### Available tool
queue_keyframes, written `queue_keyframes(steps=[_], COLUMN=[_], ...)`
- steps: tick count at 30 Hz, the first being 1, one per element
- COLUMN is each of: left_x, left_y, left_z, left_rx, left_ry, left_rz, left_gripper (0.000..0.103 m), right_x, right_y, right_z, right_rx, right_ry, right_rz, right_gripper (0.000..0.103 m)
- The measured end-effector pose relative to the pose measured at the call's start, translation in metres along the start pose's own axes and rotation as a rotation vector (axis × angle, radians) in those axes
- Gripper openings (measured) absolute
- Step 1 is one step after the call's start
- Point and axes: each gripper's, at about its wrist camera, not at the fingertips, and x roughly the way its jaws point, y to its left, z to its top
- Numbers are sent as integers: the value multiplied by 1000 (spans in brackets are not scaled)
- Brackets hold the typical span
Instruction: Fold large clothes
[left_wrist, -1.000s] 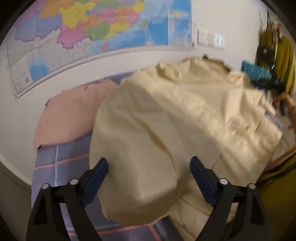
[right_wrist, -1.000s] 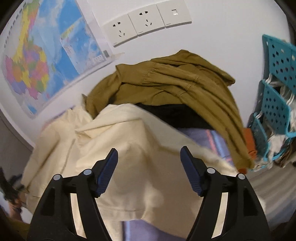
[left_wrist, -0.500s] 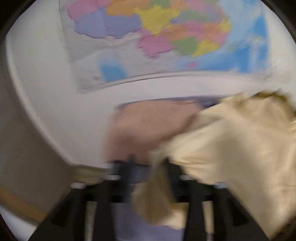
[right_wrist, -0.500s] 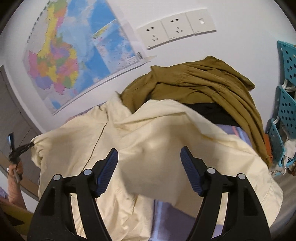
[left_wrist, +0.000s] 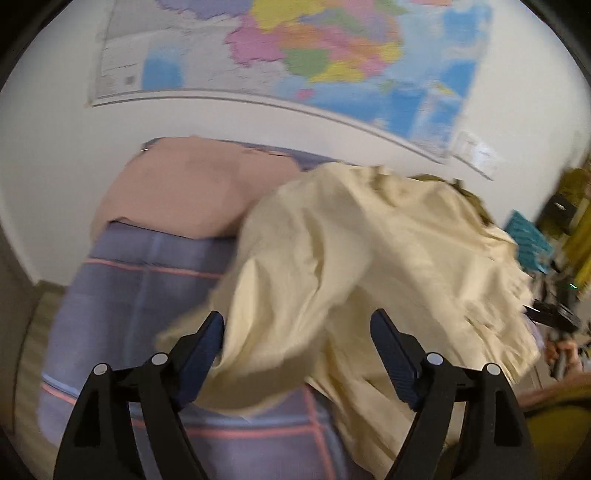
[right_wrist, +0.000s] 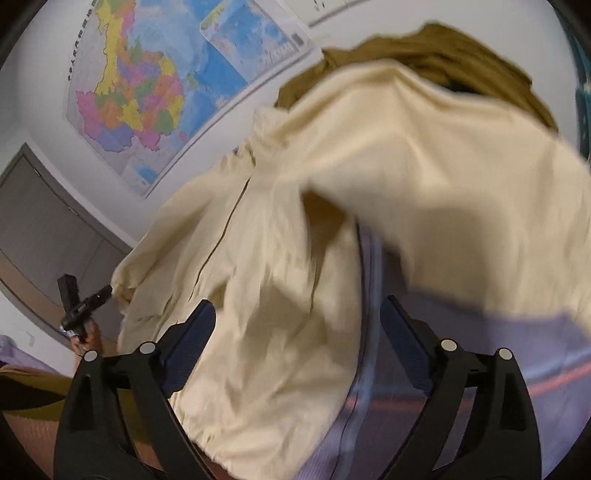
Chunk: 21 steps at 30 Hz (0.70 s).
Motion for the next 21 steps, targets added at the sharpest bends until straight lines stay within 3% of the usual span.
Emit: queue_keyframes(steps=[3, 5, 6, 8, 9, 12, 15, 16, 18, 21], left_x=[1, 3, 10, 24, 26, 37, 44, 39, 25, 8], left_y=[-22, -31, -33, -42, -41, -39, -28, -21, -14, -28], left_z=[-24, -32, -29, -22, -19, 0, 22, 28, 45, 59], left_rx=[62, 94, 110, 151, 162, 180, 118, 80, -17, -38], left_ry=[21, 29, 38, 50, 51, 49, 43, 35, -19, -118], left_rz=[-79, -51, -8, 168, 209, 372, 522, 536, 475, 406], left_gripper=[89, 90, 90, 89, 89, 88, 86, 85, 84, 84], right_x=[8, 16, 20, 21, 18, -7, -31, -36, -42, -57], right_y=[2, 6, 8, 7, 4, -12, -35, -44, -60, -74], right_z=[-16, -22, -24, -22, -21, -15, -16, -18, -23, -28], right_rx=[11, -7, -20, -11, 14, 95, 219, 263, 352, 437], right_ry=[34, 58, 67, 63, 46, -72, -172, -194, -237, -333], right_rz=[59, 45, 33, 38, 47, 17, 11, -3, 8, -45], right_gripper=[94, 88, 81, 80, 80, 81, 86, 86, 84, 81])
